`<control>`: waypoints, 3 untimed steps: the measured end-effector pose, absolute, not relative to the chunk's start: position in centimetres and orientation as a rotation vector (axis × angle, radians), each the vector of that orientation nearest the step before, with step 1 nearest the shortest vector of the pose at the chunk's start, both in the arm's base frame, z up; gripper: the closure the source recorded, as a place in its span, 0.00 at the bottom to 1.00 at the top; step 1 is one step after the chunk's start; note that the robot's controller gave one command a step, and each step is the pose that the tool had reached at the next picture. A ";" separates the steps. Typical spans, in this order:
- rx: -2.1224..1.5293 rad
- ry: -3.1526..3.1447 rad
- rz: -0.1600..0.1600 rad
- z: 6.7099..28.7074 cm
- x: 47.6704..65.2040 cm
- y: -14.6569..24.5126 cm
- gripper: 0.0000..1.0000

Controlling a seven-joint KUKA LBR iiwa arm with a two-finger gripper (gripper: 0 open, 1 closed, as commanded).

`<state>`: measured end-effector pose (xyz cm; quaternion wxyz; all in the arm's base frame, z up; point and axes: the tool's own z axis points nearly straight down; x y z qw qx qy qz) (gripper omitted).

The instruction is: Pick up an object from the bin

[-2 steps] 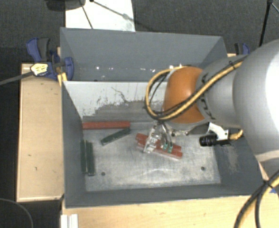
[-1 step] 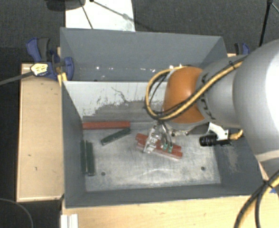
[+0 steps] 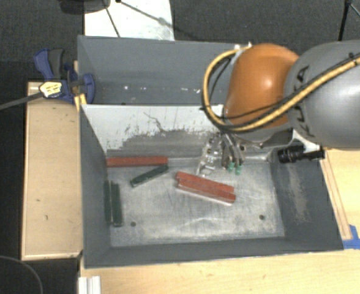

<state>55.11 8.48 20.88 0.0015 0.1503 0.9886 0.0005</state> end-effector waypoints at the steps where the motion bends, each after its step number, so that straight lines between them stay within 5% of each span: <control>1: 0.469 3.104 0.001 20.8 55.1 8.5 0.00; 2: 0.467 3.105 0.000 20.8 55.1 8.5 0.00; 3: 0.579 3.081 0.005 15.2 55.6 8.0 0.00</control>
Offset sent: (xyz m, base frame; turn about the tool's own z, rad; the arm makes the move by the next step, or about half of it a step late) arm 0.0000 0.0000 0.0000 0.0000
